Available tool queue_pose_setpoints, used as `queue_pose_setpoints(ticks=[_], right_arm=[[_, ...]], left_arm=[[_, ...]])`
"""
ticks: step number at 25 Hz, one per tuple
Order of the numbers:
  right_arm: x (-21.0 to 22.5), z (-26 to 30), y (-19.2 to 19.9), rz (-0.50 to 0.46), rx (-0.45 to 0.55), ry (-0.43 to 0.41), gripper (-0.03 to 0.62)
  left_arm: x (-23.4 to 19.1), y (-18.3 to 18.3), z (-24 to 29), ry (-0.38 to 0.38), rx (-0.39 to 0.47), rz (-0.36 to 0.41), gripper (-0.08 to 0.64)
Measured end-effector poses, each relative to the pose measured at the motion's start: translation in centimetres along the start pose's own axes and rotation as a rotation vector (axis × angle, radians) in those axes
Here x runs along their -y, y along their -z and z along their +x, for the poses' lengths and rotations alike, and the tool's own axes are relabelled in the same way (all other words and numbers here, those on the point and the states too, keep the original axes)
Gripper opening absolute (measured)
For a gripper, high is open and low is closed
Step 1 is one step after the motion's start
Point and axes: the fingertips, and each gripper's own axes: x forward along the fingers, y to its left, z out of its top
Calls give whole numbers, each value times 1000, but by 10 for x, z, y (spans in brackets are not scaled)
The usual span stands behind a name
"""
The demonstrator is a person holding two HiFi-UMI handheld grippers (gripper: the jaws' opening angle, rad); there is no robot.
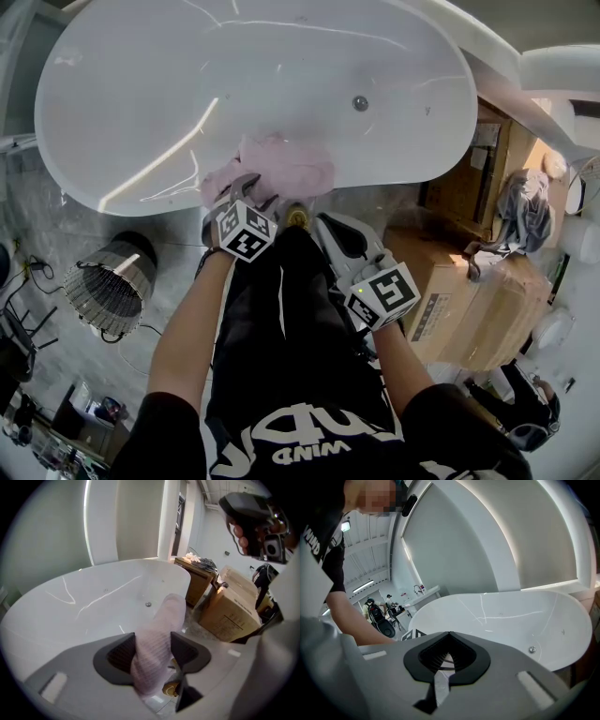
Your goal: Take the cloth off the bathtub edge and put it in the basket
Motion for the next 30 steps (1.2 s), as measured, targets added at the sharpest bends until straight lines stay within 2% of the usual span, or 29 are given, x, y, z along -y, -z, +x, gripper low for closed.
queue_pose_setpoints(ticks=[3,5,8,10,21,30], right_arm=[[-1,-1,1,1,1,-7,5],[-1,-1,2,1,4,-10,5],[0,-4,5,9,7,-12,5],[0,-5,6,10,4,-14,5],[4,-15,-1,-5,1,-8,5],[1,-29,-30,-44,22,-15,5]], left_arm=[[2,-2,-1,-16,1,-1,201],[2,-4,-3,-18,3,-17,150],[9,-6,-6,8,2,-53,67],[13,-5,-7,25,1,-84,48],[13,-9,-22,37,43,-251,31],[20,-26,-73,47,111,-318,29]])
